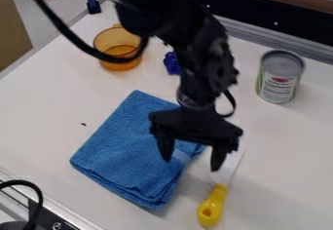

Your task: Moved the yellow knife above the blue cloth

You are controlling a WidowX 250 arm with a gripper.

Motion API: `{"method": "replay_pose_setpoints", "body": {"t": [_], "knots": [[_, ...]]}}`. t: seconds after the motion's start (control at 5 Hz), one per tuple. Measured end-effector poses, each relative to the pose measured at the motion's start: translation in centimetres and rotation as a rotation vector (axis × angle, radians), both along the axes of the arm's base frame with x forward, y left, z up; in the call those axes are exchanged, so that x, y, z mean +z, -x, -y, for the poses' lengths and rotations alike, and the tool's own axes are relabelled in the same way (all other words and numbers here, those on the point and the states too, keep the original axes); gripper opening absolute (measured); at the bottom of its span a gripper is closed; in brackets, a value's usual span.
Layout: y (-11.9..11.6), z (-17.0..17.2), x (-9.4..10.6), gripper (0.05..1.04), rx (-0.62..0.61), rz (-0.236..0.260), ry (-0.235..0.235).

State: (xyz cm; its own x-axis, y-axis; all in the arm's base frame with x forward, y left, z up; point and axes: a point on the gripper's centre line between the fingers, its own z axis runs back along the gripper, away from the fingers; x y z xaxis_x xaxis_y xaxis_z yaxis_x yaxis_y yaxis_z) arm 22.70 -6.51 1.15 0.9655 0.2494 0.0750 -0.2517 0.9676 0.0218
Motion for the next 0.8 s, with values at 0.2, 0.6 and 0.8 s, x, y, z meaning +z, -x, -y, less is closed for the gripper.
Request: {"method": "replay_pose_setpoints", "body": {"t": [0.2, 0.6, 0.8], "knots": [[0.3, 0.9, -1.2, 1.000, -0.009, -0.015, -0.007], [0.9, 2.7, -2.3, 1.000, -0.039, 0.003, 0.055], [1.3, 3.2, -2.6, 1.000, -0.042, 0.016, 0.094]]}}
